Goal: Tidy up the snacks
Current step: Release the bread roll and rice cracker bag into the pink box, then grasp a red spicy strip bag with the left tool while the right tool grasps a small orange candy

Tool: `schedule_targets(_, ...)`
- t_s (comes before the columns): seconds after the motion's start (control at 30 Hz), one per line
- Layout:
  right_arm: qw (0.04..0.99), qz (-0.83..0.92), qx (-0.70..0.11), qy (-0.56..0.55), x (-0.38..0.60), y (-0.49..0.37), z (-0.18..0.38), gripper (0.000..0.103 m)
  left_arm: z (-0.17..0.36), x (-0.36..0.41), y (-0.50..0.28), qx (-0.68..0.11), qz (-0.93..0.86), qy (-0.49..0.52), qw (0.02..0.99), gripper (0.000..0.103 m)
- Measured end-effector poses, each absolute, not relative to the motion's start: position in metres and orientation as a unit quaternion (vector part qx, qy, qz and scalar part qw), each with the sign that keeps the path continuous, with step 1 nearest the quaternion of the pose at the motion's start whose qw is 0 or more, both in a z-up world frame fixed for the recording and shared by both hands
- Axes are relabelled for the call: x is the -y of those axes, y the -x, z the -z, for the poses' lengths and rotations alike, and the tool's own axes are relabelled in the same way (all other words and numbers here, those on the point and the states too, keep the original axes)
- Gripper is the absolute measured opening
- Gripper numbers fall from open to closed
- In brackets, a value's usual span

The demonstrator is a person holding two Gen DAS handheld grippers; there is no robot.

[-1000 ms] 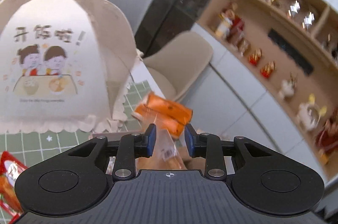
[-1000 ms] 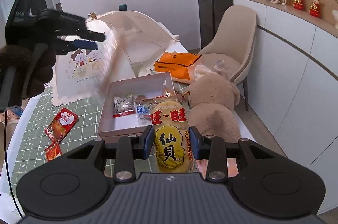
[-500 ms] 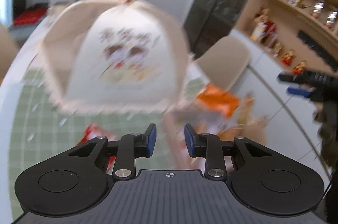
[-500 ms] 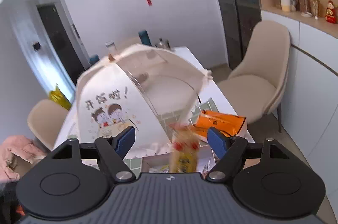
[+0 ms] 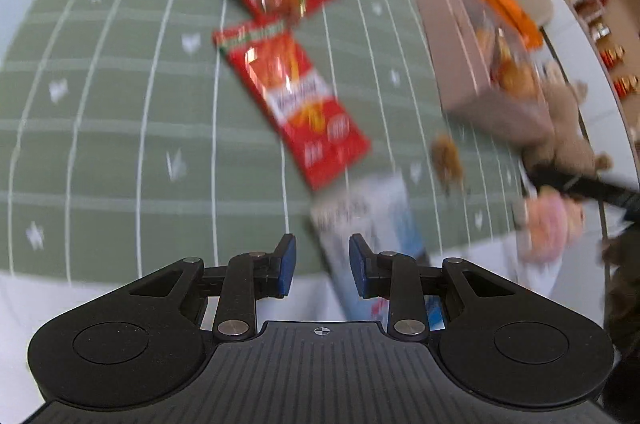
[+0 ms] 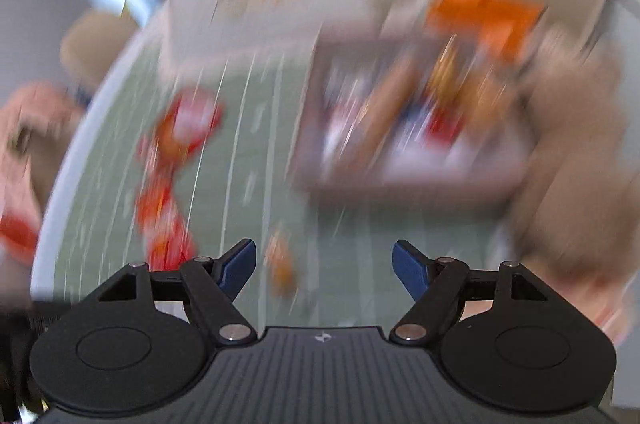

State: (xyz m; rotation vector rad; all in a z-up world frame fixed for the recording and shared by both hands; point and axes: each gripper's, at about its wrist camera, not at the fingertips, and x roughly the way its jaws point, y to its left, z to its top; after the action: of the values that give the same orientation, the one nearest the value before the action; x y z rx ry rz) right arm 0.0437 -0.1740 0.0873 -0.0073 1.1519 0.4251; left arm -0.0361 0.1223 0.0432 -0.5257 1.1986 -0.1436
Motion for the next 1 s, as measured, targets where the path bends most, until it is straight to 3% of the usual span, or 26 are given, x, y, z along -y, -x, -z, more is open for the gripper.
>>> schedule_targets(0.33,0.803,-0.211,-0.557,0.033,0.133,0.007,-0.050,0.076,-0.037,-0.107,0.029,-0.543,0.079,0.262,0.794,0.033)
schedule_targets(0.6,0.824,-0.165,-0.541,0.024,0.153,0.013,-0.056,0.076,-0.042,-0.129,-0.024,-0.483,-0.093,0.265,0.829,0.033)
schedule_targets(1.0,0.818,-0.124,-0.561,0.000,0.190,0.032,-0.039,0.076,-0.037,-0.055,-0.086,-0.505,-0.049,0.056,0.860,0.052)
